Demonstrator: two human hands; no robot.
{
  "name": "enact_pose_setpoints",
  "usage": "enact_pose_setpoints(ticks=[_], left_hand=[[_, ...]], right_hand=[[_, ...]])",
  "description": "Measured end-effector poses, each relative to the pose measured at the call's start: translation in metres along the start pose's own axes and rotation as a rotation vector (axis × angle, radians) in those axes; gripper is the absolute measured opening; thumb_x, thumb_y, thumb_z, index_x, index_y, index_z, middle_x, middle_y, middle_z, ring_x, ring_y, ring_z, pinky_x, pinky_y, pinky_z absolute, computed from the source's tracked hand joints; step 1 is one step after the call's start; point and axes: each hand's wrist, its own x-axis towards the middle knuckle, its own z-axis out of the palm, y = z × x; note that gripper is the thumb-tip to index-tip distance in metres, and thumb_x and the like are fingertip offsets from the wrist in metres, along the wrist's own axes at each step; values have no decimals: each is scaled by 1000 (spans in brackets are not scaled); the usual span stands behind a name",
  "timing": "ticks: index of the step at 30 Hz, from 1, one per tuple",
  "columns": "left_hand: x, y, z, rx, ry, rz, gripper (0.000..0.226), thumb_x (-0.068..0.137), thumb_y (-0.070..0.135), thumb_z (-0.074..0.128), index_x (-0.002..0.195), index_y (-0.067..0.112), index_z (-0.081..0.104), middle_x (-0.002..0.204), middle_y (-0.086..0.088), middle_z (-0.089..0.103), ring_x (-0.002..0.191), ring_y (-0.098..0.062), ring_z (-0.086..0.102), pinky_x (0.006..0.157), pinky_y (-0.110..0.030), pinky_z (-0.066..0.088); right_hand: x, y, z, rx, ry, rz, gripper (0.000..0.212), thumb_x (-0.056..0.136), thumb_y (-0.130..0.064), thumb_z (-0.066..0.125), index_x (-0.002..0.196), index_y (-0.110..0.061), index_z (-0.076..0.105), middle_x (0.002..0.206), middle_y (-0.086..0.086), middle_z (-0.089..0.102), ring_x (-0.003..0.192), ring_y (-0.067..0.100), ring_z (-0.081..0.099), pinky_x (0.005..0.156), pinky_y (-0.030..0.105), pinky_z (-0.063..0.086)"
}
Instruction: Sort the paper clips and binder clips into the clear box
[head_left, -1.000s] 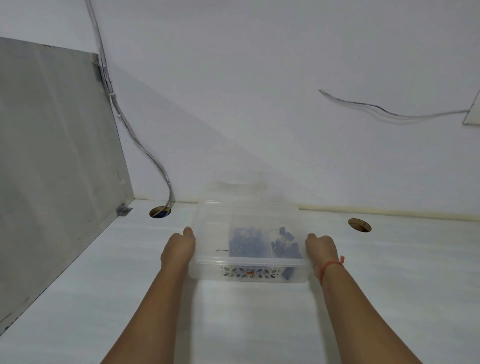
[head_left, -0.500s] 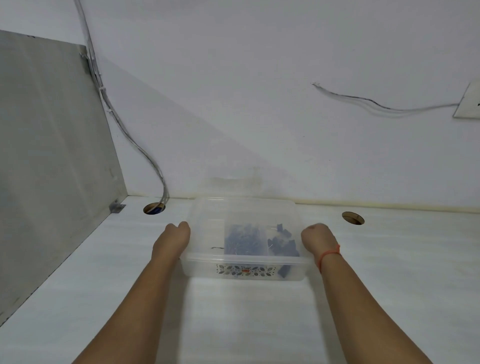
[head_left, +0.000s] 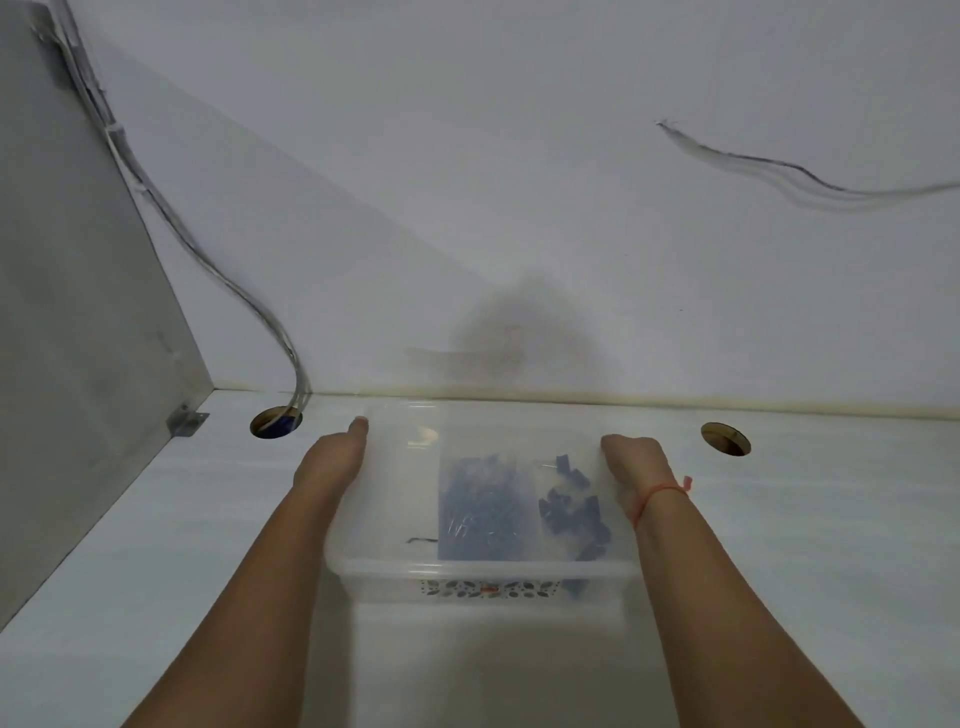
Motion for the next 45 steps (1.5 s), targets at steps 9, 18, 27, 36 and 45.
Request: enact_pose_setpoints(ticks=[9, 18, 27, 36, 45], left_hand=[[-10, -5, 2, 87, 139, 97, 51, 97, 46, 30, 76, 9, 56, 80, -8, 57, 81, -28, 54, 71, -33, 40], [-62, -12, -9, 100, 167, 17, 50, 88, 52, 48, 104, 7, 63, 100, -9, 65, 90, -28, 59, 72, -33, 43], [-116, -16, -9, -191, 109, -113, 37, 73, 14, 73, 109, 7, 68, 103, -13, 71, 87, -36, 65, 82, -43, 55], [-79, 6, -1, -316, 86, -158, 38, 74, 11, 74, 112, 9, 70, 92, -7, 68, 84, -31, 63, 84, -43, 54], [-72, 20, 0, -128, 127, -107, 55, 77, 20, 74, 128, 9, 58, 119, -14, 66, 104, -33, 63, 92, -41, 51]], right_hand=[[-6, 1, 1, 91, 75, 0, 35, 90, -16, 46, 56, -11, 39, 56, 5, 37, 51, 18, 33, 50, 24, 20], [-58, 38, -11, 75, -34, -56, 49, 75, -49, 70, 106, -12, 65, 101, 7, 68, 95, 27, 64, 80, 34, 50], [-84, 43, -6, 65, -14, 27, 59, 60, -48, 78, 106, -13, 67, 100, 10, 71, 87, 31, 68, 77, 48, 59], [-49, 16, -2, 90, 8, 64, 50, 62, -38, 82, 104, -13, 70, 96, 10, 73, 84, 32, 69, 77, 48, 59], [-39, 4, 2, -19, 65, 16, 74, 63, -42, 81, 126, -12, 57, 121, 14, 64, 107, 34, 61, 89, 44, 53]])
